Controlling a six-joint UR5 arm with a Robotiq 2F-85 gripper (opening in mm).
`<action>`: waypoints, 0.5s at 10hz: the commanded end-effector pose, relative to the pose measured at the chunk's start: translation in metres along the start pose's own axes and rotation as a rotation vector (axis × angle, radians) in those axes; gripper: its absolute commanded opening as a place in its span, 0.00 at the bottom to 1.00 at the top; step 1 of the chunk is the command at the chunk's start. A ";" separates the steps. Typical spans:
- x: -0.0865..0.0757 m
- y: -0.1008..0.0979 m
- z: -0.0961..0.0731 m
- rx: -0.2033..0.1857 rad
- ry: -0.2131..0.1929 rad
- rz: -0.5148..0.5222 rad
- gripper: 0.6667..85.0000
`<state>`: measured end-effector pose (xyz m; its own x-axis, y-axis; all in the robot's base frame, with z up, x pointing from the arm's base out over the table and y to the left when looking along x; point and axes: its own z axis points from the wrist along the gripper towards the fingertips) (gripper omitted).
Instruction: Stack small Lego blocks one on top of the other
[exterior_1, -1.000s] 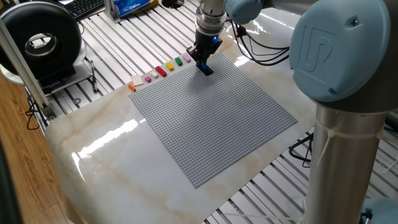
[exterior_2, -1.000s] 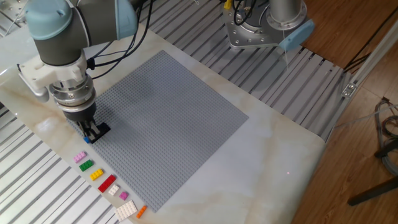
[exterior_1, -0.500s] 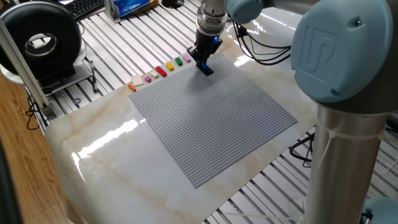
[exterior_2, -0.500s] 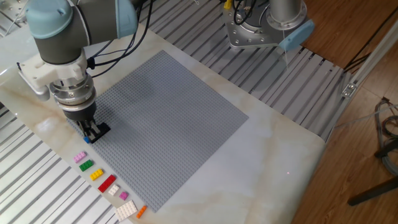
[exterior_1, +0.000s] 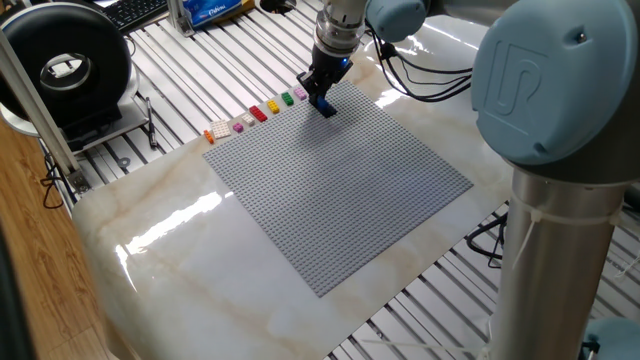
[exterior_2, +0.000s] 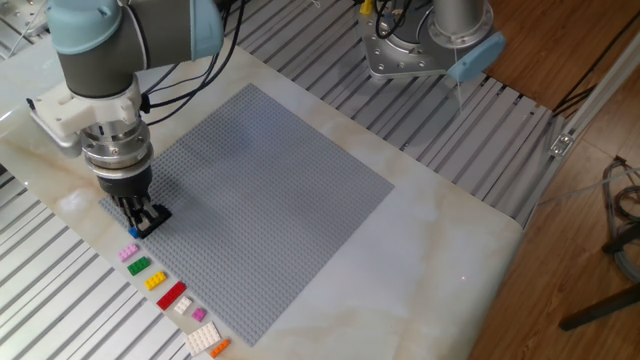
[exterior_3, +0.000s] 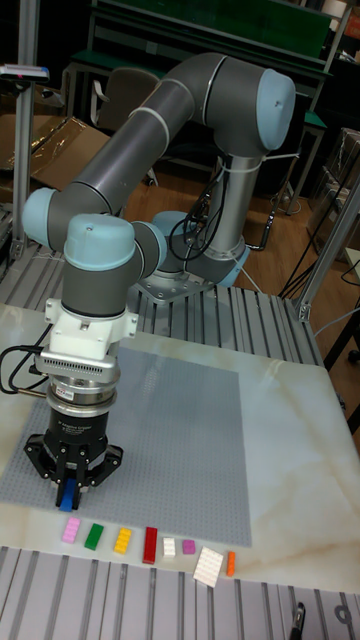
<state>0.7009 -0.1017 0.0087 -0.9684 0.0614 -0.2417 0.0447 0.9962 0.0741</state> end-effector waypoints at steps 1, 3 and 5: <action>0.000 0.003 0.001 -0.024 -0.004 -0.014 0.47; 0.000 0.002 0.002 -0.024 -0.004 -0.026 0.51; 0.000 0.003 0.003 -0.031 -0.007 -0.026 0.52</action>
<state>0.7005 -0.0990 0.0059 -0.9690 0.0336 -0.2449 0.0134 0.9964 0.0834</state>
